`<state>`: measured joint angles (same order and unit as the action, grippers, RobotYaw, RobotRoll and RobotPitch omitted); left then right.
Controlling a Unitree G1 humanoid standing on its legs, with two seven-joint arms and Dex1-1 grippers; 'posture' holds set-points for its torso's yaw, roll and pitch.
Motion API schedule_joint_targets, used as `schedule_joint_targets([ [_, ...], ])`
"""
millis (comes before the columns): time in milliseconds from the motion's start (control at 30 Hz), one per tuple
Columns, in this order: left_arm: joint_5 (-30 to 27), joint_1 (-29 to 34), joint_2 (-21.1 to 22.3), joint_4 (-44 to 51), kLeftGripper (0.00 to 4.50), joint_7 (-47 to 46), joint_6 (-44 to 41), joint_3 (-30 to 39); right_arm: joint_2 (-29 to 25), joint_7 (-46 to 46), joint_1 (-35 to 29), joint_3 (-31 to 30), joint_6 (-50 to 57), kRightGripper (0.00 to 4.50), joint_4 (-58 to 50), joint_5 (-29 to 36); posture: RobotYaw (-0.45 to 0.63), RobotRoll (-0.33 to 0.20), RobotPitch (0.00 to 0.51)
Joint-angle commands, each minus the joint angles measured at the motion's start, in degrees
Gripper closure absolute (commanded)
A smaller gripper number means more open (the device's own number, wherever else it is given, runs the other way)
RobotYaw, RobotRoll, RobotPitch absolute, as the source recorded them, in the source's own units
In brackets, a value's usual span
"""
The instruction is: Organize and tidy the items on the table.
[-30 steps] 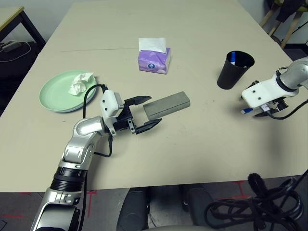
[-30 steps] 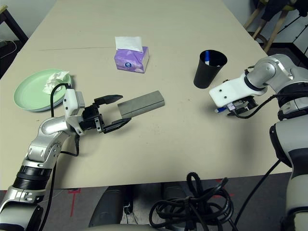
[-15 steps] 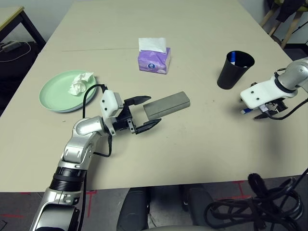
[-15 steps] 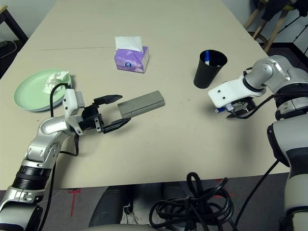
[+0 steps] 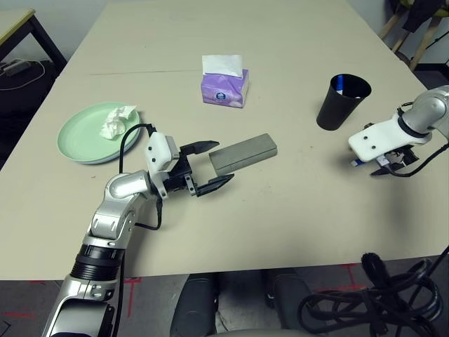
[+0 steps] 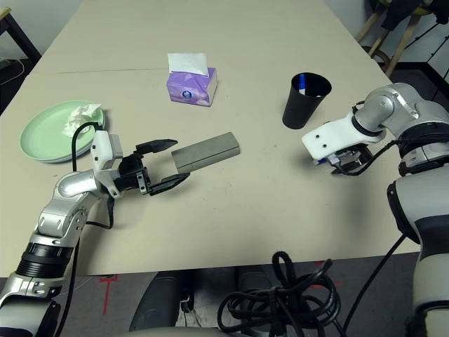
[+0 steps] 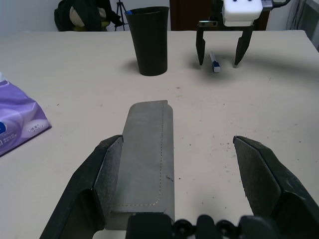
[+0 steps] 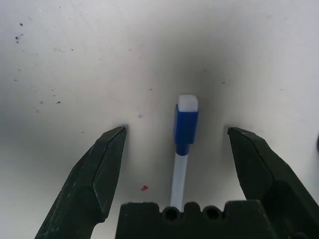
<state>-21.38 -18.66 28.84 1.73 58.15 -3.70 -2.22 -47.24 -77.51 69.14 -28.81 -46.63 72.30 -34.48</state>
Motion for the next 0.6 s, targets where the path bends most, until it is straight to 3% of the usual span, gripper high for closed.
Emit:
schedule_joint_targets([
  [33,-0.20,0.80,0.45,1.31,0.00,0.04,-0.56,0.00,0.06,0.68,-1.31,-0.84,0.01,0.03,0.64,-0.55,0.09,0.000,0.193],
  [133,-0.17,0.64,0.40,1.33,0.00,0.07,-0.63,-0.12,0.61,1.04,-1.86,-0.96,-0.11,0.03,0.51,-0.67,0.10,0.000,0.193],
  [200,-0.12,0.50,0.33,1.38,0.00,0.02,-0.70,-0.21,0.83,0.67,-1.96,-0.84,-0.15,0.43,0.54,-0.53,0.10,0.000,0.192],
  [333,-0.13,0.50,0.33,1.60,0.00,-0.01,-0.76,-0.18,0.80,-0.08,-1.47,-0.72,0.47,1.66,0.67,-0.43,0.10,0.000,0.187],
  [533,0.08,0.22,0.16,1.04,0.00,-0.03,-0.42,-0.22,0.31,-0.34,-0.04,-0.15,1.02,4.05,0.78,0.10,0.09,0.000,0.176],
  [600,0.14,0.05,0.07,0.83,0.00,0.00,-0.27,-0.25,0.22,-0.82,0.89,0.58,1.67,4.08,0.77,0.88,0.09,0.000,0.172],
])
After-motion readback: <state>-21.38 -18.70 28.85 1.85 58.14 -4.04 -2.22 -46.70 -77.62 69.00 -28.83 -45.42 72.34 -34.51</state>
